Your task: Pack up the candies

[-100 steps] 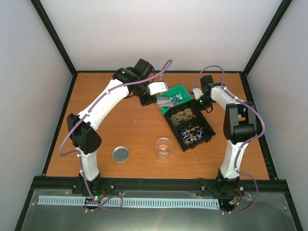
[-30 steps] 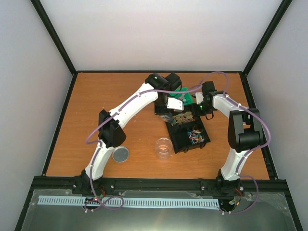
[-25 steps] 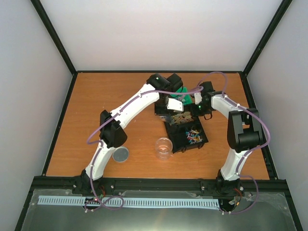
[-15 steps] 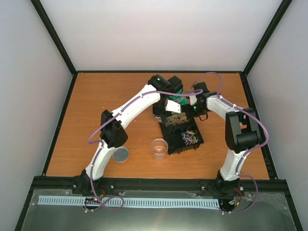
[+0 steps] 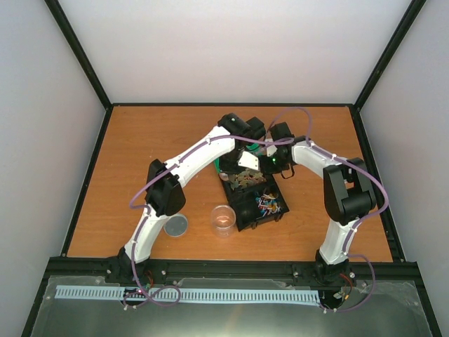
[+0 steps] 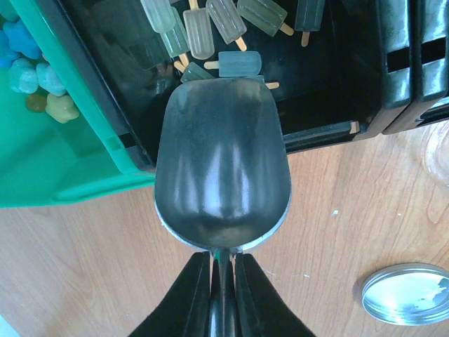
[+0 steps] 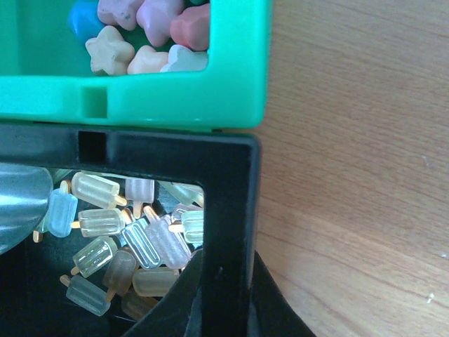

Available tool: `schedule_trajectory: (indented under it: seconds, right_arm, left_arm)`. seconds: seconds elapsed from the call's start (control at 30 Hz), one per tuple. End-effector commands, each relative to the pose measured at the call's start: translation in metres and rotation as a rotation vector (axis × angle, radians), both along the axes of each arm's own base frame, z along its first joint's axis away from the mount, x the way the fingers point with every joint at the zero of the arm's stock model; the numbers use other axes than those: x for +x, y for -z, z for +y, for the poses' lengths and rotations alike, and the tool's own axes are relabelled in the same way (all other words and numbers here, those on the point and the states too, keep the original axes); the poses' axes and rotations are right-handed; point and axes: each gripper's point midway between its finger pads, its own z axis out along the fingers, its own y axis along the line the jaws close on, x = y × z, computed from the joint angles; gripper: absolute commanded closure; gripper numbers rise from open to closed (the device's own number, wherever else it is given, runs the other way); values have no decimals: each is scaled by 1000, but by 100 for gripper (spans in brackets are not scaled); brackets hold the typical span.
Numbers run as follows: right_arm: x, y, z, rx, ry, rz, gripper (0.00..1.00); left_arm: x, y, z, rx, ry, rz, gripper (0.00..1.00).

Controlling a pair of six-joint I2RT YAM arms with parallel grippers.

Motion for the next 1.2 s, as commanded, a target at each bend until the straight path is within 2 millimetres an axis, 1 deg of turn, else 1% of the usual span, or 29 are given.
schedule_trajectory:
  seconds: [0.0,0.17,0.37,0.53,0.67,0.8,0.97,1.07,1.17]
  right_arm:
    - [10,-32,16,83,9,-87,97]
    - [8,-30,15,79,13,-83,97]
    - [3,-26,15,91,22,-73,97]
    - [1,-25,17,104,24,-66,97]
    - [1,-22,18,110,24,-58,97]
    - [1,-19,19,115,26,-46,97]
    - [1,-18,21,125,21,-41,97]
    - [0,-17,22,127,14,-40,97]
    - [0,-16,22,126,13,-39,97]
  left_arm:
    - [-6,-7,8,28,-17,-3,99]
    - [-14,16,6,5,-83,98,99]
    - [-7,33,-7,-91,-172,145,99]
    - [-4,51,-10,-136,-262,187,99]
    - [1,65,-8,-183,-339,186,99]
    - [4,77,-10,-214,-378,182,99]
    - [10,84,-23,-291,-424,168,99]
    - [12,91,-28,-326,-440,161,99]
    - [20,95,-35,-386,-442,129,99]
